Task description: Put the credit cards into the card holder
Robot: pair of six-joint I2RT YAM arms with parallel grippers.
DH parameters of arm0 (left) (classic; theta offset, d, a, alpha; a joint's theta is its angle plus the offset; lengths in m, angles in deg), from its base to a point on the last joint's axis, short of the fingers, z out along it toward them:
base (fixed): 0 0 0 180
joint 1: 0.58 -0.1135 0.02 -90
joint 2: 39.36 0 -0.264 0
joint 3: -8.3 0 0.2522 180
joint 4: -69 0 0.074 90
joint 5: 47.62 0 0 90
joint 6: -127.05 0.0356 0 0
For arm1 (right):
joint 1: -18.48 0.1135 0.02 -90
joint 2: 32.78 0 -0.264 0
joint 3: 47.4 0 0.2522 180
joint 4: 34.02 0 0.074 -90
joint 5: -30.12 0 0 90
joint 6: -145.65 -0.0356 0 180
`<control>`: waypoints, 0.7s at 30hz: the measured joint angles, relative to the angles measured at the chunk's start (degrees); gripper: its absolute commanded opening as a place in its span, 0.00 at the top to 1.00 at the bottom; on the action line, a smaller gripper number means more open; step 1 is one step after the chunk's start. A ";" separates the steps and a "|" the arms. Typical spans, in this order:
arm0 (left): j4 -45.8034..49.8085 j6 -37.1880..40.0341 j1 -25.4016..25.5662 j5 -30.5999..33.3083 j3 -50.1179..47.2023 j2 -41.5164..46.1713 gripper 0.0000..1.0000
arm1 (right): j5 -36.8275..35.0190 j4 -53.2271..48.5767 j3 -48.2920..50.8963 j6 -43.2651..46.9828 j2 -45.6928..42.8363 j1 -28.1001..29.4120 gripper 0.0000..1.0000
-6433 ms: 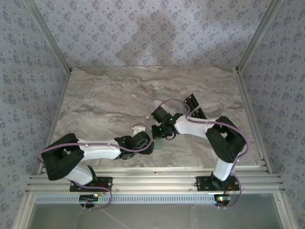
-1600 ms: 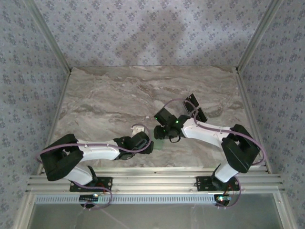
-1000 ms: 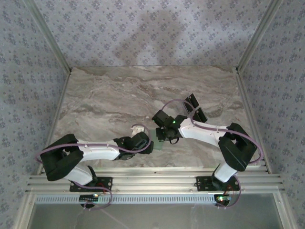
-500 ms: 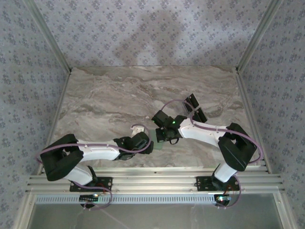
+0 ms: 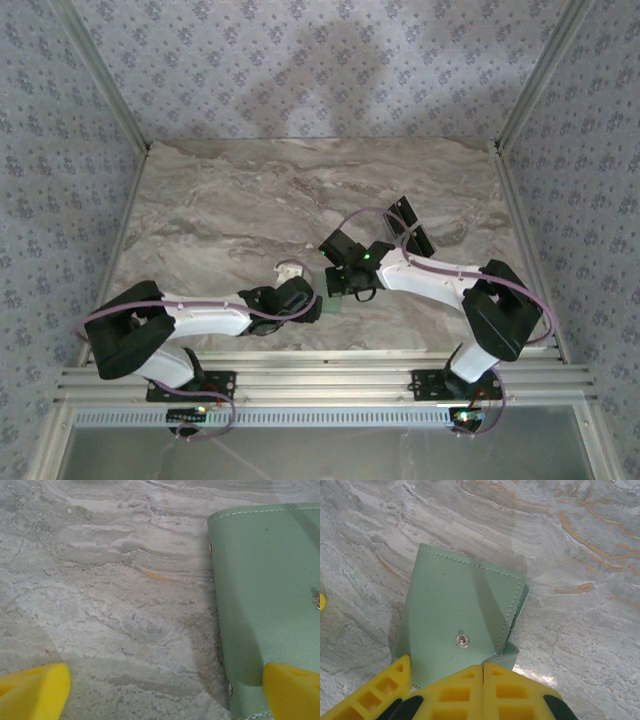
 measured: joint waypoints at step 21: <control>-0.42 0.02 -0.02 0.24 0.00 -0.33 0.02 | -1.79 1.40 -2.47 0.02 5.31 1.51 1.00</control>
